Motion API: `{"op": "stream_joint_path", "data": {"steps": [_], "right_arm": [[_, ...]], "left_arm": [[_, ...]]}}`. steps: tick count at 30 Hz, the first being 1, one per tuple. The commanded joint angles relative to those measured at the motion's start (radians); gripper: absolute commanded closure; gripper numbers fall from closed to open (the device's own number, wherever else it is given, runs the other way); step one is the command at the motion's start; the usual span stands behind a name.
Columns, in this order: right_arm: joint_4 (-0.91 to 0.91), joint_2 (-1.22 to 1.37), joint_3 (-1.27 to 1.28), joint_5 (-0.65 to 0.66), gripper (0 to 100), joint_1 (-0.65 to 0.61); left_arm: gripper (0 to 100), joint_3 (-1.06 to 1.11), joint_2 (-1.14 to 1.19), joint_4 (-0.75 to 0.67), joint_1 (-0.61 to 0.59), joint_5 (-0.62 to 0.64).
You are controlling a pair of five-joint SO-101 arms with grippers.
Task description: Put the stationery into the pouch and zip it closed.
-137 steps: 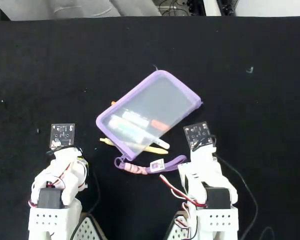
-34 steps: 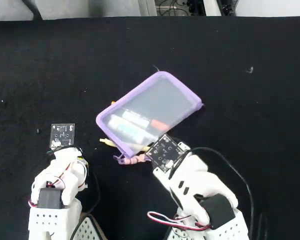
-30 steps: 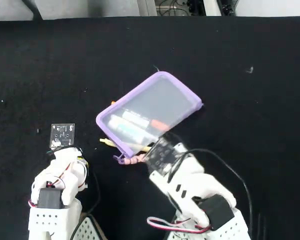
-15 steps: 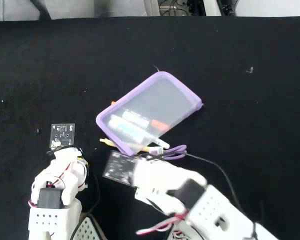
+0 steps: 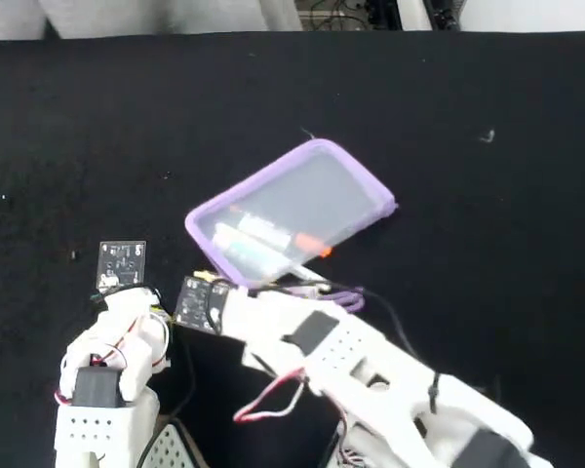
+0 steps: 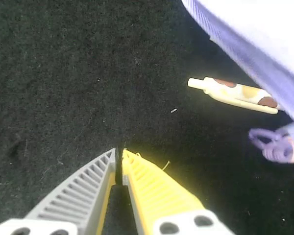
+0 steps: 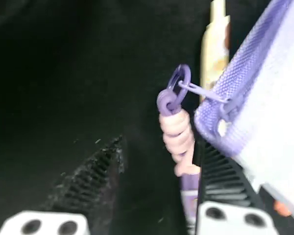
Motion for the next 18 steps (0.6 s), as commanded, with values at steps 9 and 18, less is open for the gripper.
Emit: {"op": "stream_joint_path", "data": {"steps": [9,18], "right_arm": [[-0.057,0.248,-0.199,0.081,78.0,0.058],[-0.057,0.383,-0.303,0.072,86.9,0.054]], "left_arm": [[97,0.024,0.0,-0.02,0.012,0.008],[97,0.024,0.0,-0.02,0.012,0.008]]}}
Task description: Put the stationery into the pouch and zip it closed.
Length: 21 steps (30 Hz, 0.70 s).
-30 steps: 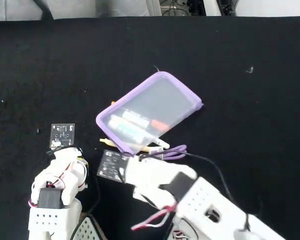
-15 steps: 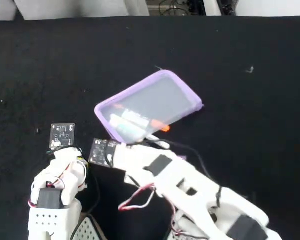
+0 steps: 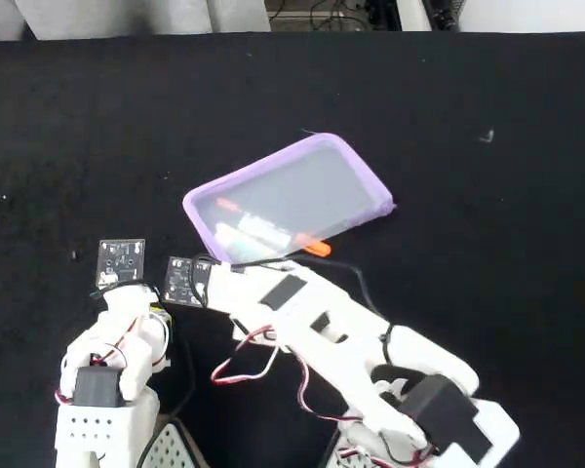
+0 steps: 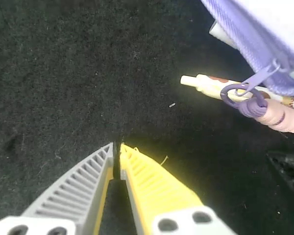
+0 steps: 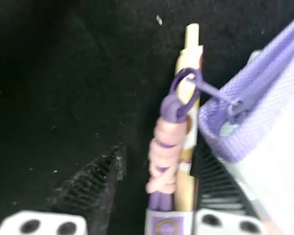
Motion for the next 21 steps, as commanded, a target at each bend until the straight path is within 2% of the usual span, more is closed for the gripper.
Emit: {"op": "stream_joint_path", "data": {"steps": [1,4,16,21], "right_arm": [[-0.018,0.016,-0.068,-0.002,90.4,0.006],[-0.018,0.013,-0.071,-0.002,98.9,0.006],[-0.006,0.008,-0.071,-0.002,97.1,0.014],[0.133,-0.03,-0.11,-0.002,97.1,0.037]], "left_arm": [[97,0.024,0.0,-0.02,0.012,0.008],[97,0.024,0.0,-0.02,0.012,0.008],[97,0.024,0.0,-0.02,0.012,0.008],[97,0.024,0.0,-0.02,0.012,0.008]]}}
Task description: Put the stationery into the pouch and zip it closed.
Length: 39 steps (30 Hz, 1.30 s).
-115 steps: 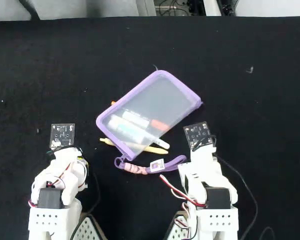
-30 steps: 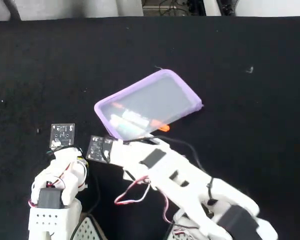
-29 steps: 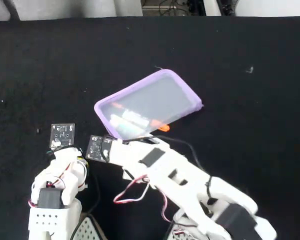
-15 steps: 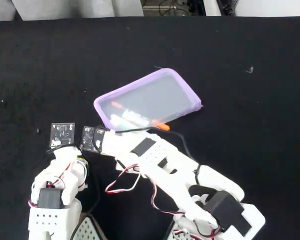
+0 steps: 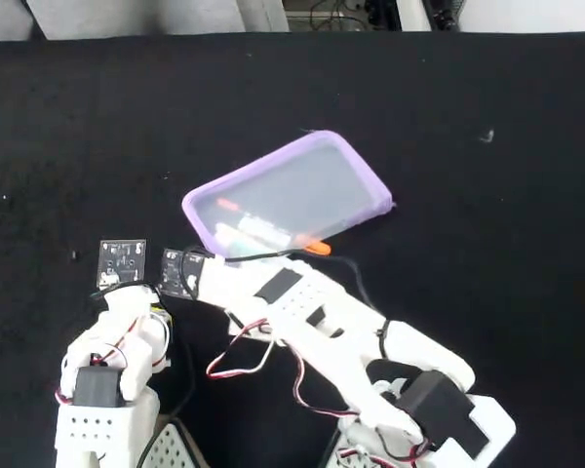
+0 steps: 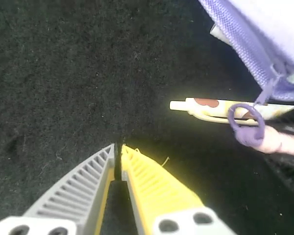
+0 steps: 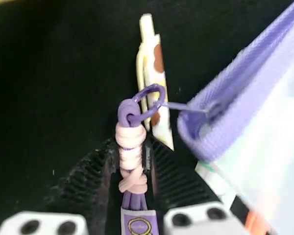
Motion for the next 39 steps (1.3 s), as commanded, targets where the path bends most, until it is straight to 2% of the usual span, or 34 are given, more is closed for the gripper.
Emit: {"op": "stream_joint_path", "data": {"steps": [1,8,14,19,30,39], "right_arm": [[0.107,-0.07,-0.065,0.0,97.1,0.029],[0.242,-0.323,-0.082,-0.106,97.1,0.044],[0.269,-0.509,-0.082,-0.12,97.1,0.106],[0.267,-0.608,-0.094,-0.12,97.1,0.103],[0.269,-0.645,-0.355,-0.121,97.1,0.104],[0.269,-0.639,-0.581,-0.176,97.7,0.107]], "left_arm": [[97,0.022,0.0,-0.018,0.01,0.008],[97,0.022,0.0,-0.018,0.01,0.008],[97,0.022,0.0,-0.018,0.01,0.008],[97,0.022,0.0,-0.018,0.01,0.008],[97,0.022,0.0,-0.018,0.01,0.008],[97,0.022,0.0,-0.018,0.01,0.008]]}}
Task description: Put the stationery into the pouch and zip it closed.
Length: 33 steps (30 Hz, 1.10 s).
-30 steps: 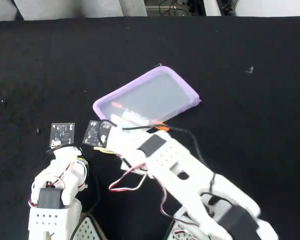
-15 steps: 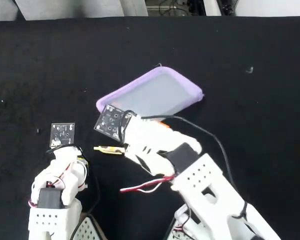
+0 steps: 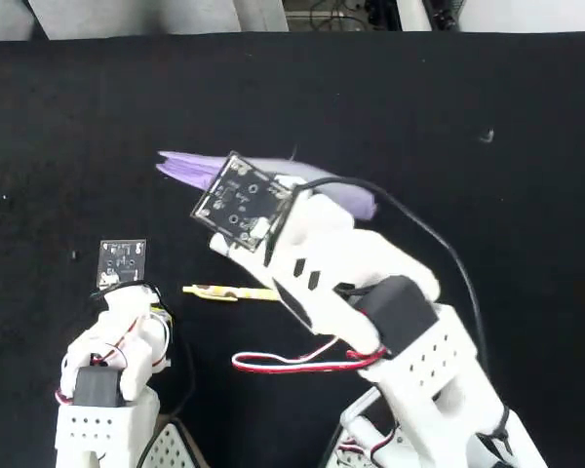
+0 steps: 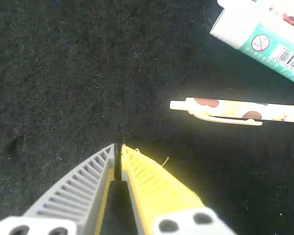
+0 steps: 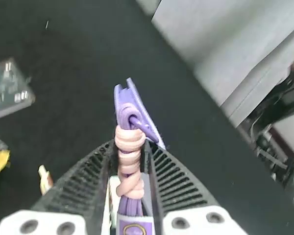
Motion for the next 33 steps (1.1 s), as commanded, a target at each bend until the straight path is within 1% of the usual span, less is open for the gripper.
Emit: {"op": "stream_joint_path", "data": {"steps": [1,5,12,21,25,33], "right_arm": [[0.002,-0.021,-0.13,-0.011,98.8,0.012],[0.002,0.081,-0.228,-0.011,98.8,0.017],[0.003,0.314,-0.444,-0.011,98.8,0.092],[0.003,0.418,-0.677,-0.011,98.8,0.106],[0.002,0.495,-0.759,-0.011,98.7,0.175],[0.003,0.673,-0.915,-0.011,98.7,0.399]], "left_arm": [[97,0.022,0.0,-0.018,0.01,0.008],[97,0.022,0.0,-0.018,0.01,0.008],[97,0.022,0.0,-0.018,0.01,0.008],[97,0.022,0.0,-0.018,0.01,0.008],[97,0.022,0.0,-0.018,0.01,0.008],[97,0.022,0.0,-0.018,0.01,0.008]]}}
